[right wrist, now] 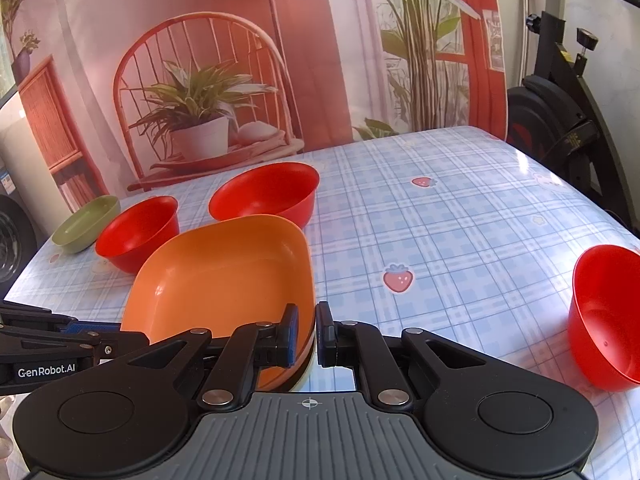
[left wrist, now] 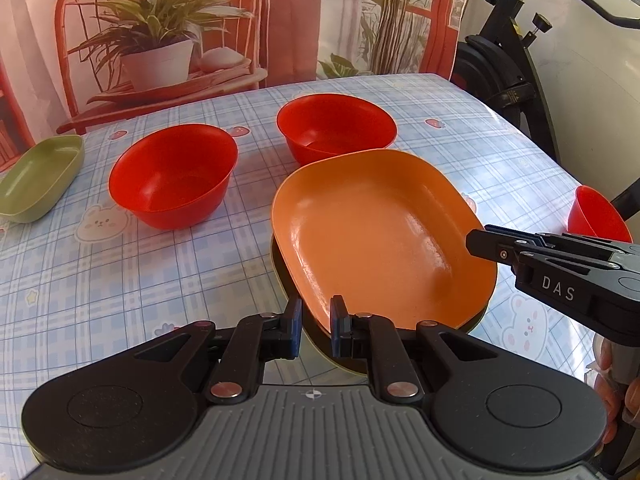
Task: Organize plates and bowls
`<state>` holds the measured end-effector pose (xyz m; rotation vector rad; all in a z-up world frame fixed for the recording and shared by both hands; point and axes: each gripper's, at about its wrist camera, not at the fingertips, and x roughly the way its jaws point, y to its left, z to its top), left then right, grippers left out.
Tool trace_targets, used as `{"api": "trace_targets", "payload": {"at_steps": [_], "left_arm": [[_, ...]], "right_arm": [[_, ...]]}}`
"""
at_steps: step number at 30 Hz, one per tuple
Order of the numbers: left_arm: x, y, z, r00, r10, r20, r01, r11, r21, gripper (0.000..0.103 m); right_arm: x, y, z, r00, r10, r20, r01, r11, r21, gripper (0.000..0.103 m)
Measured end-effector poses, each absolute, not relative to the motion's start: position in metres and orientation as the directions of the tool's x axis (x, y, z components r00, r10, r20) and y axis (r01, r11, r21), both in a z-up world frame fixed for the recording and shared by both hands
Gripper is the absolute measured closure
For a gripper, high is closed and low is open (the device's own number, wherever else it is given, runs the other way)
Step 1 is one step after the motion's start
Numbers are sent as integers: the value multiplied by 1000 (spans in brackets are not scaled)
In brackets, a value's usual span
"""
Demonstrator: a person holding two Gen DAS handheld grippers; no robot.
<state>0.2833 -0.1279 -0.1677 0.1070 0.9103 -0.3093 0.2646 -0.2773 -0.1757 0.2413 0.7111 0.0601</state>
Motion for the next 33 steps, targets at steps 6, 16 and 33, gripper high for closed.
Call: {"api": "trace_targets", "payload": {"at_steps": [6,16,33], "left_arm": [[280,-127,-165,560,-231,-796,307,950,-60,88],[281,-126,-167,553,-227,-801,301,951,-62,88],[277,-119,-166,575,-235,-784,298,952,-66,83]], "right_arm": [[263,-278,-174,748,142,-648,31,968,248,94],[263,-276,-178,737,145,-661,32,968,248,94],[260,-277,-182,716,143,-683,45,968,249,91]]}}
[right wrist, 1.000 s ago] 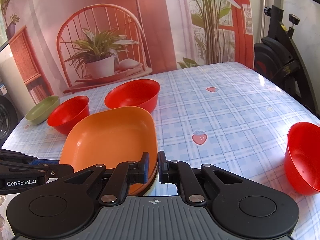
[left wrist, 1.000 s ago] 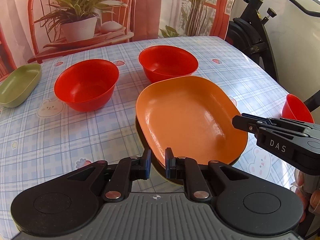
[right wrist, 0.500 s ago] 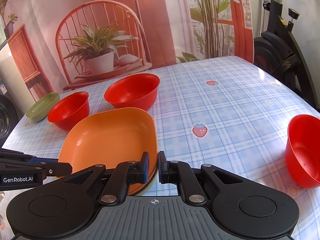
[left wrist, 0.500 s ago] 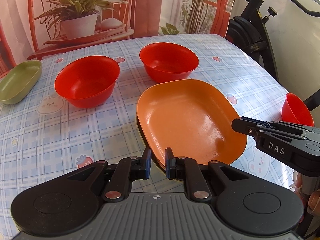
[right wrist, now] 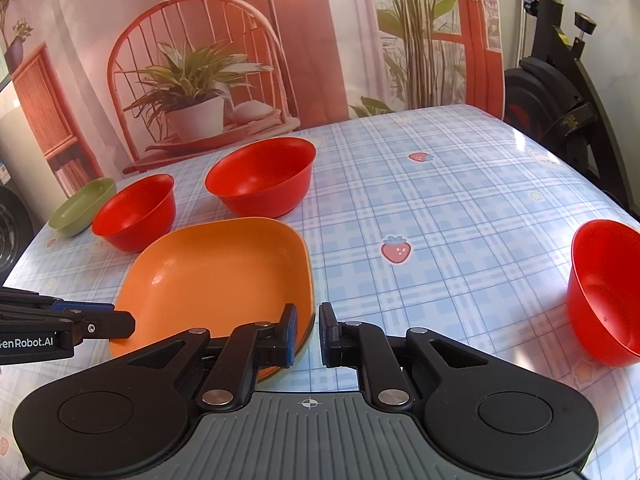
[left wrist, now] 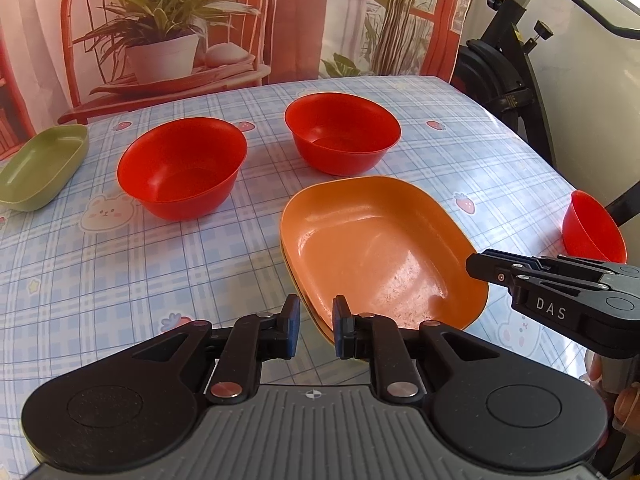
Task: Organize plates and bowls
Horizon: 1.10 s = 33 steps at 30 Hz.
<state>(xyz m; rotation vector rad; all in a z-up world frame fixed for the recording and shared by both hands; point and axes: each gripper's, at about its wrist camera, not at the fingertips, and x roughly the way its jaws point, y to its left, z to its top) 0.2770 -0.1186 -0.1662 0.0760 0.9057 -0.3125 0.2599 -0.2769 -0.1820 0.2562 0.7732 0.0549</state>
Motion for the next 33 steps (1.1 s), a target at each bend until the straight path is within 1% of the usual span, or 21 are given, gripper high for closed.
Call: {"api": "trace_targets", "payload": {"at_steps": [5,13,15,17,19,22,27,33], "left_arm": [[278,-115,-170,587,-227,-777,283,957,-65,72],[281,-113,-172,583,-240,-776,282,956,-84,72],[282,-107,-169,575,-288,-766,289,947,-140,72],[283,-97,-164,561,-356,-747,290,930,-225,72],[283,-89,-157,568,-376,-732,289,924,-250,72],[280,-79,-141,604,-349,-716,305,932,-197,72],[277,-48,-104,663,-331,-672,312,938,-154,72],[276,-14,-46,765,-269,-585,281,957,-72,72]], "right_arm": [[259,-279,-185,711,142,-689,56,965,257,88],[258,-280,-185,709,143,-691,65,962,265,87],[257,-281,-181,714,146,-684,69,958,277,86],[255,-282,-174,727,151,-670,68,955,288,86],[253,-281,-165,742,146,-654,65,956,286,86],[252,-280,-150,762,142,-631,62,955,290,86],[253,-275,-123,792,149,-592,53,949,310,85],[260,-259,-89,828,157,-539,16,953,303,85]]}}
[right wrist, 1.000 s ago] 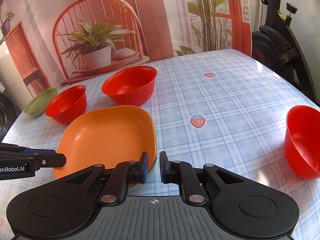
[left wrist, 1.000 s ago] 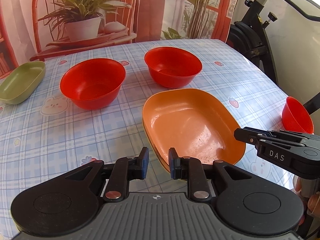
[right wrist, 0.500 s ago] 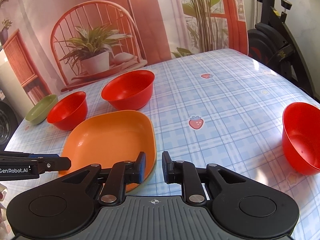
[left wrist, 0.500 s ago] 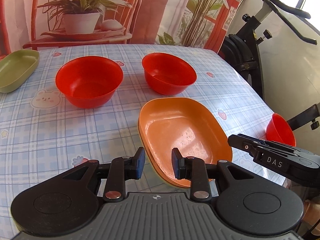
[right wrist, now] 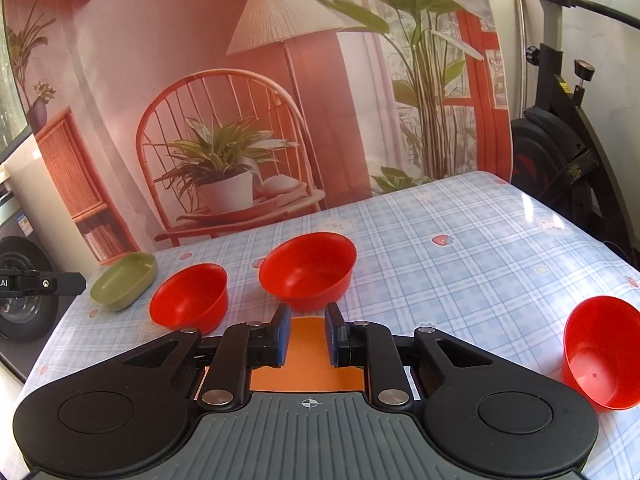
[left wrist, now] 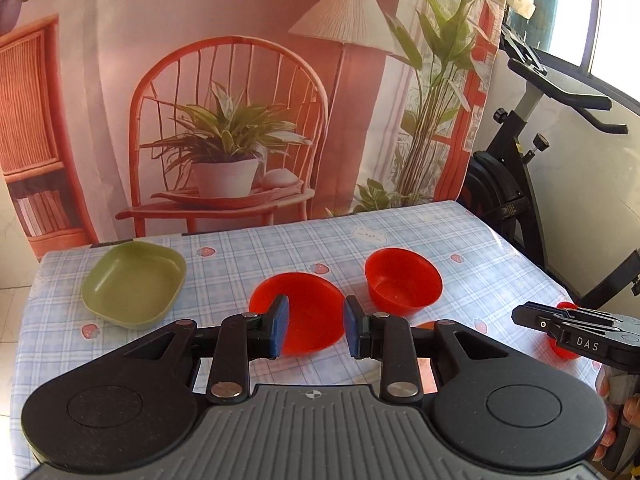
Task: Organize plates and bowls
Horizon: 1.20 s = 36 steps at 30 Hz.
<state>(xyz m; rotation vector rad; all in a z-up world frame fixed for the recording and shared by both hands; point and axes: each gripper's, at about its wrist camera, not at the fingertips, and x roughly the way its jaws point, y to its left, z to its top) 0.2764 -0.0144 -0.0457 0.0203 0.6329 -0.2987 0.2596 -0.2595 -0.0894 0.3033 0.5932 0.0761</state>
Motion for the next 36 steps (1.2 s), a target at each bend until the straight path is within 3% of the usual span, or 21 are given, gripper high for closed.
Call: {"api": "trace_targets", "payload": {"at_steps": [6,10,19,25,36], "left_arm": [[272,7,-18,819,-214,-533,259,966,9,72],[275,31,-12,830,-205,-519,239,971,-2,72],[304,100,-8,835,-106,-540,134,991,14,72],[340,148,-28,829,-8,-560,39,998,43,72],[412,196,-102,786,-6,-618,-62,994,-89,69]], "right_arm": [[271,-242,-62,851,160,-500,-8,956,293,83],[283,-225,-49,853,174,-492,-23,955,297,82],[327,-156,-38,839,228,-495,-97,956,277,80],[367,-95,-47,817,277,-505,-165,952,256,79],[457,-13,-87,770,349,-535,-206,928,311,76]]}}
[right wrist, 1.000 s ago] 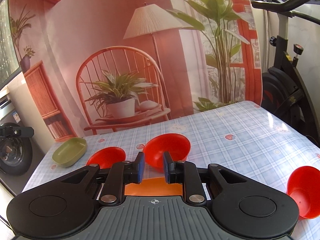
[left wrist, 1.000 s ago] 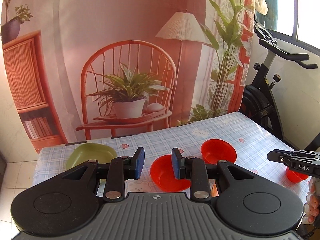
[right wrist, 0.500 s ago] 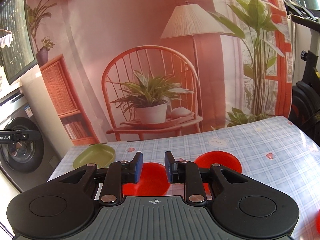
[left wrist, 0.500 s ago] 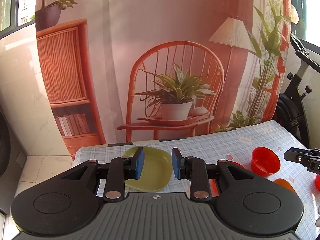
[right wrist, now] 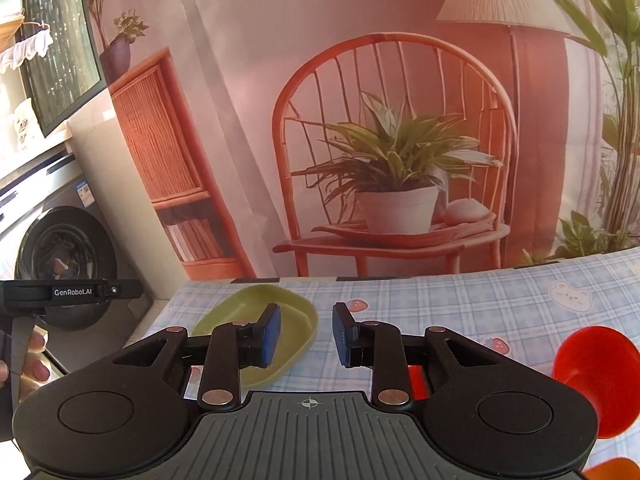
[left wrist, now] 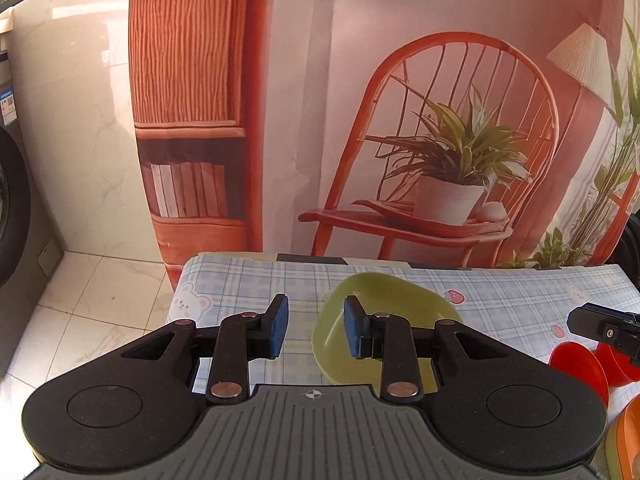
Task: Organize plates and bowls
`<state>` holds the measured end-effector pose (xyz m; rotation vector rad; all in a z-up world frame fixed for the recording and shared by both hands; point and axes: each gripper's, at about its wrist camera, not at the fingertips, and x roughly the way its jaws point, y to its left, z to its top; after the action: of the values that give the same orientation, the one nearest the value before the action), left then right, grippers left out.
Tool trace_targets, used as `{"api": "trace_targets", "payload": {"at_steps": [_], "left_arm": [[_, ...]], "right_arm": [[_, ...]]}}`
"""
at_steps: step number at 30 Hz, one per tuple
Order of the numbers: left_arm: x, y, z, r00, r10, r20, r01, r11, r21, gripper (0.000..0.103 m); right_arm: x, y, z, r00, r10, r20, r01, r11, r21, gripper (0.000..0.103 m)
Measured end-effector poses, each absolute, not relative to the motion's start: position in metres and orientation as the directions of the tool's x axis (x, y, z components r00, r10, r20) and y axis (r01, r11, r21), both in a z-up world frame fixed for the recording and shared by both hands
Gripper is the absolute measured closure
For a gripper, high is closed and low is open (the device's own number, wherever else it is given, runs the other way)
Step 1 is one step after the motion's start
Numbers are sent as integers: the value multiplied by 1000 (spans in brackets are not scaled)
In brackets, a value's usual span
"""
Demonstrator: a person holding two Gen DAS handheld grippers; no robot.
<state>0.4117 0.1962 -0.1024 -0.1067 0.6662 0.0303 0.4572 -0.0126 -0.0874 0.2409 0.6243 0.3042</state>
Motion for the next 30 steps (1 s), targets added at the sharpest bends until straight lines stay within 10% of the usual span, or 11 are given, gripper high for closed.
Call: {"api": "trace_targets", "payload": {"at_steps": [17,22,30], "left_arm": [[452,204,-181,716,-59,-696,-56,988,-142,62],[448,208,-187,720,-110,-686,-35,980,-194,89],[430,205,-182,713,-101,-694,-25,985,-170,90]], "right_arm": [[560,45,-184,637,241,-732,-93,967,238,76],[560,53,-196,615,254,-746,-114,966,234,83],[542,49,-189,611,286,-738,-98,953,287,90]]}}
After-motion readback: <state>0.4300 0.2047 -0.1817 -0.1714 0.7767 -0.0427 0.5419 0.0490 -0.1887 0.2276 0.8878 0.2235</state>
